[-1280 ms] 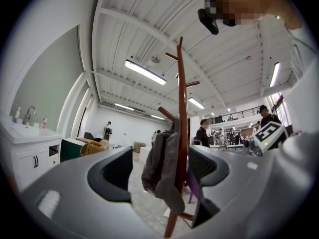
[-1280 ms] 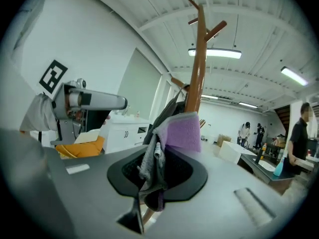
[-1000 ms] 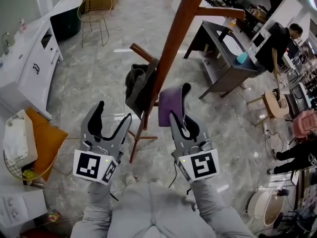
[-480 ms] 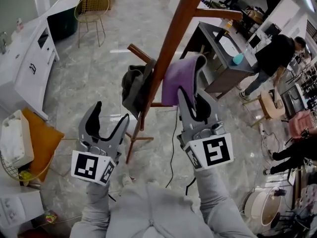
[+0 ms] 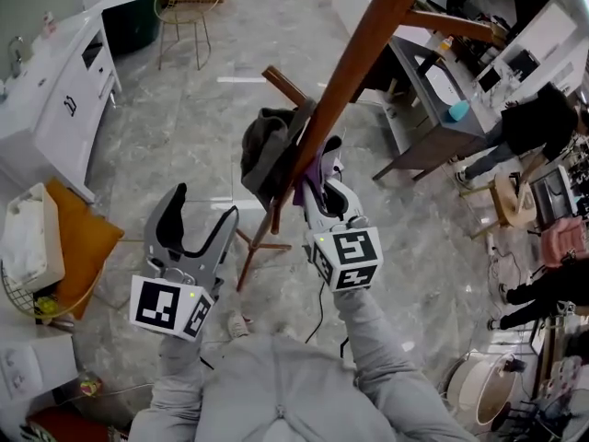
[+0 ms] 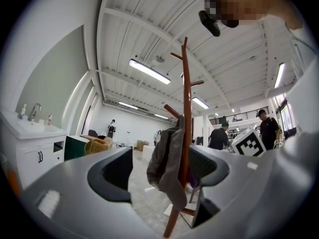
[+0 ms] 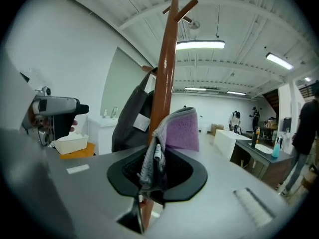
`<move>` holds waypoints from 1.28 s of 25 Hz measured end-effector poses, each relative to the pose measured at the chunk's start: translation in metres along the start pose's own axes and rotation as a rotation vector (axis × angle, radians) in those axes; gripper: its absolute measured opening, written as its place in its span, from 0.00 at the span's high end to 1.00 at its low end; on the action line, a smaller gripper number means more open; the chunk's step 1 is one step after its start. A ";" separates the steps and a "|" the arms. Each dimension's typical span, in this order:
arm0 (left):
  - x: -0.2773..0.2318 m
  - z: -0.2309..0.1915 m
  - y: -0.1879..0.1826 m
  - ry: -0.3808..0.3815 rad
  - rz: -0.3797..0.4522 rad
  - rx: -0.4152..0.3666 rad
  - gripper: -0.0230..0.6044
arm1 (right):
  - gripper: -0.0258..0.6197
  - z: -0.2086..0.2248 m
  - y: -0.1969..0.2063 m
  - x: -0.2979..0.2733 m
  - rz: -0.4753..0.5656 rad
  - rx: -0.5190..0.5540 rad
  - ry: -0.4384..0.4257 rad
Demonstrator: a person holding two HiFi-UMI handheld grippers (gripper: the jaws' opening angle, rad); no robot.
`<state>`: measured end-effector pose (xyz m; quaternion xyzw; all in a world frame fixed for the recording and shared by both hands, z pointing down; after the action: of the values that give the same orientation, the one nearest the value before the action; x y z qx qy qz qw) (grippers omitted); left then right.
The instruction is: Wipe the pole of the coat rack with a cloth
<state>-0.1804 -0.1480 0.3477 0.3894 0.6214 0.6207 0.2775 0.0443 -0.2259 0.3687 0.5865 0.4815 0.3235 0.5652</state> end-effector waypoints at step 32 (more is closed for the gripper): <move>-0.021 0.030 0.011 0.086 -0.025 0.011 0.36 | 0.88 0.007 0.087 0.088 -0.283 0.084 -0.012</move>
<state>-0.1422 -0.1497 0.3534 0.3561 0.6411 0.6298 0.2562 0.0968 -0.1372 0.4376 0.5376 0.5693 0.2166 0.5831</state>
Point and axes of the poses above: the fingertips, and each gripper's own axes: x backward along the fingers, z to its right, y out of its underside, the point moved 7 cm from there along x, backward along the fingers, and after that the axes turned 10 degrees about y, right-handed, at the moved point
